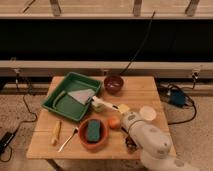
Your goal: Place brush in plastic cup
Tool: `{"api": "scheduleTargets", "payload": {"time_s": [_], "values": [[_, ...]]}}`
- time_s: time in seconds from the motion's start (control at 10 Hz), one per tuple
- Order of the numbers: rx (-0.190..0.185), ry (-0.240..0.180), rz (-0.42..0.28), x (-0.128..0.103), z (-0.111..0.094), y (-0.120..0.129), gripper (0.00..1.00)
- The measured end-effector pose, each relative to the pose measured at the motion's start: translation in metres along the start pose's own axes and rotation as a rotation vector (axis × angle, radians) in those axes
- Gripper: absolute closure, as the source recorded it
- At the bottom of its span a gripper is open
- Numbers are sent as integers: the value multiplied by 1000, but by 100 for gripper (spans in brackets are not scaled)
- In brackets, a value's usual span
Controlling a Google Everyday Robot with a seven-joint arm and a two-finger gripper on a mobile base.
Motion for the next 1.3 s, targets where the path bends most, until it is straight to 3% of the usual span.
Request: {"api": "scheduleTargets", "payload": {"time_s": [0.5, 1.3], "values": [[2, -22, -24, -4, 2, -6, 22], [-10, -31, -53, -5, 3, -6, 20]]}}
